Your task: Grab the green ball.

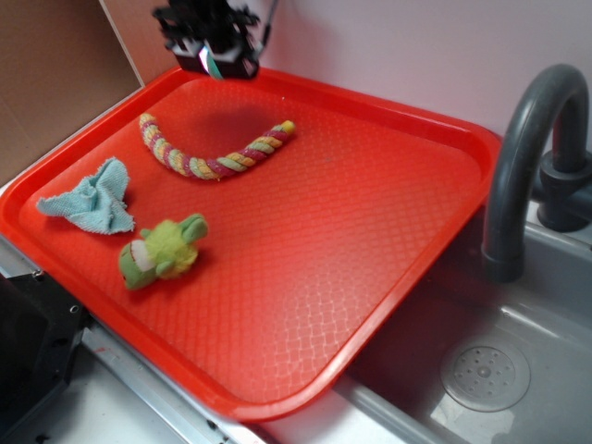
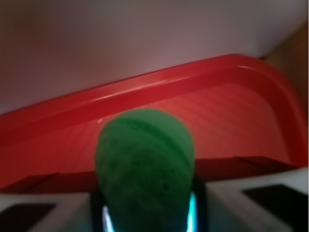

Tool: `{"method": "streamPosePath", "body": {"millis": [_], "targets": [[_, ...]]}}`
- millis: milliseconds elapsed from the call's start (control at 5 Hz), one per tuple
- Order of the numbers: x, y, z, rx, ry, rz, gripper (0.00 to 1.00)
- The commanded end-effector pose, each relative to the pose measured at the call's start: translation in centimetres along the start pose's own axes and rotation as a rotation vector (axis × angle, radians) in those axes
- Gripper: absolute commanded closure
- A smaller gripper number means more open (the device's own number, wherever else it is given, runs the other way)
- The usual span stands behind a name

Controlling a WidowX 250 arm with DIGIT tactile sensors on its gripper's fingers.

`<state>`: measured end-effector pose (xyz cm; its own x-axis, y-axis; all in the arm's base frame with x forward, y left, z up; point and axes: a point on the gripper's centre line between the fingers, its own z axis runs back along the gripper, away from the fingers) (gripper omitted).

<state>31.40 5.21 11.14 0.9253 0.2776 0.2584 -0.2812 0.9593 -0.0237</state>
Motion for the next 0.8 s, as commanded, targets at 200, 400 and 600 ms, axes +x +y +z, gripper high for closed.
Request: {"method": "streamPosePath", "body": {"millis": [200, 400, 600], "targets": [[-6.1, -3.2, 14.3, -0.157, 0.146, -0.006, 1.00], [-7.6, -4.1, 15.8, -0.099, 0.091, -0.022, 1.00], [-7.2, -3.9, 15.0, -0.081, 0.115, -0.079, 1.00]]}}
